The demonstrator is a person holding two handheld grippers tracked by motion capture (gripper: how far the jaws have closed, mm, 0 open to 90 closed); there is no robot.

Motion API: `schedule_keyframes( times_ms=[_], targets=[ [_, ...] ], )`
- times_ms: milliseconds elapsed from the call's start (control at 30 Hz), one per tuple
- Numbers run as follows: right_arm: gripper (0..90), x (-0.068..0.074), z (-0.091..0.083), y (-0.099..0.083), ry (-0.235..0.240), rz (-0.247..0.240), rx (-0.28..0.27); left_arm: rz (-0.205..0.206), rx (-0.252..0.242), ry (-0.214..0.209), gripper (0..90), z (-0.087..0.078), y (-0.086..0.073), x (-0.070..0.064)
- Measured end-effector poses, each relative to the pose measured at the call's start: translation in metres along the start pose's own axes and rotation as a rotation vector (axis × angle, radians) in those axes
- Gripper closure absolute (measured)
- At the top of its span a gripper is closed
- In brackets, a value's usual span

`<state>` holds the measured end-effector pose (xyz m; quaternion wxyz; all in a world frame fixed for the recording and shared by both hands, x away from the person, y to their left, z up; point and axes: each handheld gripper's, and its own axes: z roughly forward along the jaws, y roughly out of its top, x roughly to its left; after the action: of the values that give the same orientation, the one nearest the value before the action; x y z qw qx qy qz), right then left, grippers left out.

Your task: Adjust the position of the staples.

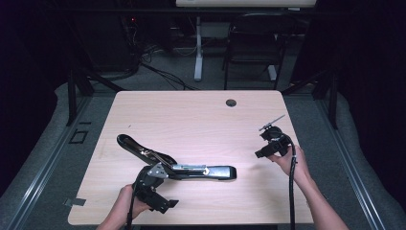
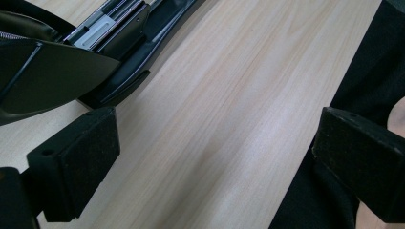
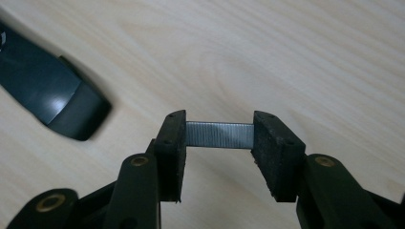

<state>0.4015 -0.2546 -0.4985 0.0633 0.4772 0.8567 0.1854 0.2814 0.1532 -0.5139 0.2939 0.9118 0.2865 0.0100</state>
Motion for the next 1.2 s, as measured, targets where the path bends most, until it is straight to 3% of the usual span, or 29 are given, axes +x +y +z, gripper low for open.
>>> schedule_keyframes(
  times_ms=[133,167,367,433,533,833,1000,1200],
  targets=[
    [56.6,0.011,0.002,-0.005,0.010,-0.045,0.025,0.001,0.001,0.003,2.2,0.000,0.000,0.000],
    [56.6,0.015,0.004,-0.008,0.011,-0.037,0.020,0.001,0.000,0.002,2.2,0.000,0.000,0.000],
    [56.7,0.029,0.014,-0.015,0.059,-0.107,0.092,0.007,0.005,0.000,2.2,0.001,0.000,-0.001],
    [56.6,0.036,0.021,-0.020,0.076,-0.097,0.060,0.007,0.002,0.002,2.2,0.001,0.000,-0.001],
    [56.6,0.040,0.024,-0.021,0.091,-0.180,0.126,0.005,0.004,-0.002,2.2,0.000,0.000,0.000],
    [56.2,0.043,0.035,-0.028,0.087,-0.269,0.188,0.015,0.017,-0.005,2.2,0.002,0.000,0.000],
    [46.3,0.041,0.034,-0.028,0.099,-0.248,0.180,0.016,0.019,-0.008,2.2,0.002,0.000,0.000],
    [32.4,0.039,0.024,-0.029,0.100,-0.143,0.124,0.023,0.020,-0.014,2.2,0.002,0.001,-0.001]
  ],
)
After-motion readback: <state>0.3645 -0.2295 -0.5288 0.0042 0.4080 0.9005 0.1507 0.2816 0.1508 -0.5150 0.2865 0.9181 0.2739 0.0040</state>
